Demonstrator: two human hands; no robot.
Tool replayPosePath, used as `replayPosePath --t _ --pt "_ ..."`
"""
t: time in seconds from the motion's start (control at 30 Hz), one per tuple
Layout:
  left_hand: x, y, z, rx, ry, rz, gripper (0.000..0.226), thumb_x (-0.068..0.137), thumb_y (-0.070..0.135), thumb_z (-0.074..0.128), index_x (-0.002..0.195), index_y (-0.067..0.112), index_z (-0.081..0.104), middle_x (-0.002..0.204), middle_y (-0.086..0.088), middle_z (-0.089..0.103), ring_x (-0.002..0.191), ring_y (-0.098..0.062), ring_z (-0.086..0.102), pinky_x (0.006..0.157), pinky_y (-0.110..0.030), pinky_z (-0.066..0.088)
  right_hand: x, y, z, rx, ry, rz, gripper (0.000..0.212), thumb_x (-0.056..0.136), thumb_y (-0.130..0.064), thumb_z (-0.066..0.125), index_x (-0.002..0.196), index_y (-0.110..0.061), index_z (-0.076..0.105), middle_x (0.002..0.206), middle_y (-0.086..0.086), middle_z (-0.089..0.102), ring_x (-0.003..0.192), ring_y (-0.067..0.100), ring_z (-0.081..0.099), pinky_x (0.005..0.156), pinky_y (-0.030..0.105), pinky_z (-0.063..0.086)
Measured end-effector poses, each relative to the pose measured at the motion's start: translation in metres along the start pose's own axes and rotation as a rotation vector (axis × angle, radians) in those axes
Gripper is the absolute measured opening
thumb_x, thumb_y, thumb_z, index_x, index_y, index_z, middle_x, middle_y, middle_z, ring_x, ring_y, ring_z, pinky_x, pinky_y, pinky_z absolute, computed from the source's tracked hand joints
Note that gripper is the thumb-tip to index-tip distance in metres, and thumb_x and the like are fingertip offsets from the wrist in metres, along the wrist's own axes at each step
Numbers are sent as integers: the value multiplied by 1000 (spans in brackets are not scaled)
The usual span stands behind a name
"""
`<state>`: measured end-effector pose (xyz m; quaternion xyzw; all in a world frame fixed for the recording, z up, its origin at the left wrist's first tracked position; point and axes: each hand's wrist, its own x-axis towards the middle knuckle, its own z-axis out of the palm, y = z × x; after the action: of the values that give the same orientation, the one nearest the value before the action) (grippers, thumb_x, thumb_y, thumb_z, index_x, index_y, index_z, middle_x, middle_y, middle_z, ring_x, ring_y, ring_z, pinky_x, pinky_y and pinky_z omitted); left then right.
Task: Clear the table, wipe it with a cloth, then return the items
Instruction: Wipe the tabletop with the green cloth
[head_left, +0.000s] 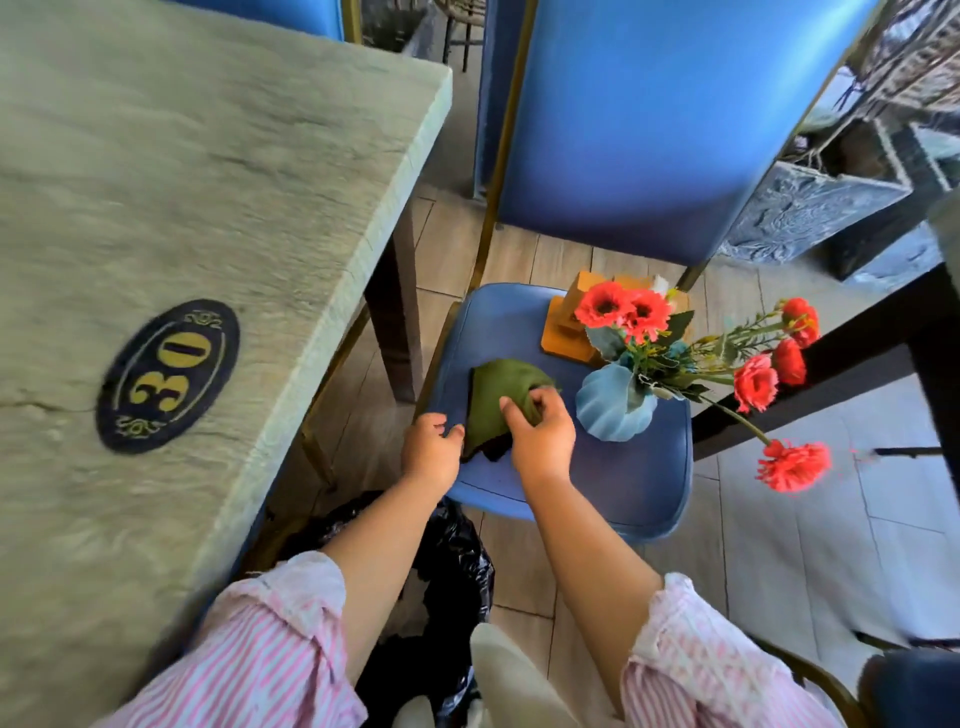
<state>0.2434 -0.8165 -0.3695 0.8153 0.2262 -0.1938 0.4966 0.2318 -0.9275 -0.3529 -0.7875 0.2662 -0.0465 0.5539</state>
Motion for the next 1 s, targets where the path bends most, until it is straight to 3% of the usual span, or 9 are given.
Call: replayPosePath --t 0.17,0.3,0.4,0.5,0.6,0.73,0.8,0.9,1.0 --pt "-115 29 -52 21 52 221 38 94 21 52 130 9 47 132 -8 52 122 -23 51 104 -35 41 -67 -76 -41 145 12 -97 14 86 -16 66 84 -11 52 75 -2 52 68 9 48 60 9 38" --pt "-199 40 -105 71 138 433 39 95 24 50 132 14 46 133 0 49 126 -14 45 102 -21 33 -118 -129 -66 253 12 -147 15 86 -18 65 84 -15 51 80 2 56 72 12 52 72 27 44" --pt "-244 33 -142 99 243 529 38 95 24 50 131 14 47 132 -1 51 124 -14 45 97 -13 30 -155 -167 -71 306 -19 -230 18 86 -17 66 77 -21 50 80 3 56 74 12 52 75 30 47" --pt "-273 17 -175 78 330 520 38 94 22 53 130 10 48 130 -4 54 123 -17 48 95 -11 30 -189 -201 -65 328 -111 -302 14 86 -17 66 82 -24 54 80 -3 59 73 7 55 77 26 47" --pt "-298 -8 -209 73 436 527 36 93 17 53 127 5 49 128 -10 54 122 -22 48 96 -10 27 -229 -225 -48 362 -268 -304 13 88 -20 65 98 -19 58 93 -1 64 87 11 61 77 18 51" --pt "-323 -44 -254 78 547 492 36 96 17 48 129 4 47 129 -13 50 123 -23 46 96 -15 29 -284 -244 -14 402 -484 -258 20 88 -22 64 106 -15 60 104 4 68 97 19 65 86 33 55" --pt "-333 -64 -279 37 613 459 36 97 16 45 130 3 46 129 -14 49 123 -23 45 97 -11 26 -311 -249 6 460 -595 -194 15 89 -18 63 104 -15 60 103 4 68 95 19 66 85 33 55" --pt "-344 -92 -312 -50 684 394 37 98 18 40 132 4 44 130 -14 47 121 -19 45 101 -18 30 -337 -245 36 495 -665 -24 11 88 -14 64 97 -18 61 102 7 69 95 24 66 82 36 55" --pt "-353 -117 -339 -73 678 335 38 99 23 40 135 10 42 137 -10 43 128 -21 42 105 -22 30 -344 -221 63 153 -595 28 32 85 -11 65 114 -13 50 116 11 60 96 25 61 68 30 53"
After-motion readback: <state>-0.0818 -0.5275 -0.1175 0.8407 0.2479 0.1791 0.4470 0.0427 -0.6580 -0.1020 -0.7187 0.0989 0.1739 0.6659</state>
